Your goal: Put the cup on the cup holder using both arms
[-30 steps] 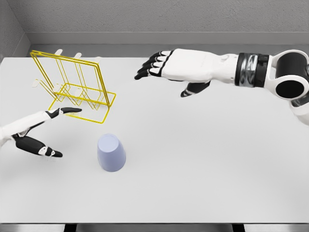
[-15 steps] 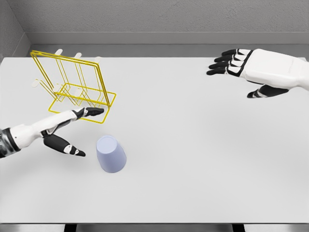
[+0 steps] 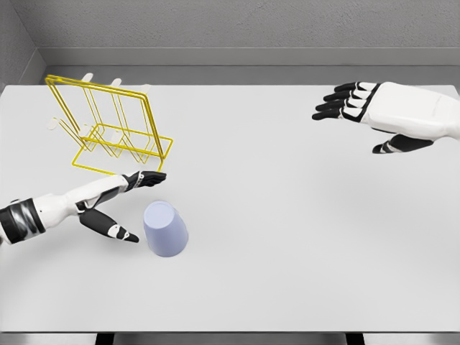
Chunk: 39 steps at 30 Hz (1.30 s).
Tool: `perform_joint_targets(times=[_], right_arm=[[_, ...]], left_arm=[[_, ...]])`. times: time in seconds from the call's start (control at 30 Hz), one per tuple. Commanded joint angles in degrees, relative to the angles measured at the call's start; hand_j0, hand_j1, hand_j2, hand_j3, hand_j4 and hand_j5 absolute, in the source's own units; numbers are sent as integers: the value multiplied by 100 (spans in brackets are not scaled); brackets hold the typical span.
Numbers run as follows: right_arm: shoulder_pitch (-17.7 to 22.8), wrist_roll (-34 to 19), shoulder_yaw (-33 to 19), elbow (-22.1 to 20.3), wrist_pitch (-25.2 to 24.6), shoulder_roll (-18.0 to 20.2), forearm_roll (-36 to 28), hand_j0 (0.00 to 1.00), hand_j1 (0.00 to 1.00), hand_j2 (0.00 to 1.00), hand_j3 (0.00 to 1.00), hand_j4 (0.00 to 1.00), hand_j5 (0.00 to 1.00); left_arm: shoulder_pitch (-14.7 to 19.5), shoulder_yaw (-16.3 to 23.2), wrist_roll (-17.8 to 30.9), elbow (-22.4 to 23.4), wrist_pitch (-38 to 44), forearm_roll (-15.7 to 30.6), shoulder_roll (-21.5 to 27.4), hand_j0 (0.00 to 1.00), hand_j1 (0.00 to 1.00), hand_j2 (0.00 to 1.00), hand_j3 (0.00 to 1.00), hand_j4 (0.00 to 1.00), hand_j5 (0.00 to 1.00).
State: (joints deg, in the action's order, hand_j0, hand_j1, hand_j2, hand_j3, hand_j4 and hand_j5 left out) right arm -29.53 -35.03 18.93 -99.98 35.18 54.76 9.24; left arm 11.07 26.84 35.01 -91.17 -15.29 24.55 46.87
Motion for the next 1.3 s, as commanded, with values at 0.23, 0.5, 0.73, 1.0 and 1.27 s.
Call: perform_joint_targets(times=[0.23,0.5,0.73,1.0,1.27], right_arm=[[167,3,-12,32,-18,-9,-36,100,100,100,100,100,100],[176,3,-12,32,-18,-1,-36,100,100,100,100,100,100],[176,3,-12,32,-18,-1,-27,100,100,100,100,100,100],[185,3,-12,40,-18,-1,-36,100,100,100,100,100,100],[193,3,-12,40,-18,-1,-36,100,100,100,100,100,100]], left_arm=[[-211,234,-1,-269,-62,50,243,100,100,100,100,100,100],[-211,234,-1,-305,-62,41,182,100,100,100,100,100,100],[-202,234,-1,-533,-70,32,24,100,100,100,100,100,100],[-158,234,-1,-559,-70,23,-178,100,100,100,100,100,100],[-26,252,-1,-384,-44,-38,-381,100,100,100,100,100,100]])
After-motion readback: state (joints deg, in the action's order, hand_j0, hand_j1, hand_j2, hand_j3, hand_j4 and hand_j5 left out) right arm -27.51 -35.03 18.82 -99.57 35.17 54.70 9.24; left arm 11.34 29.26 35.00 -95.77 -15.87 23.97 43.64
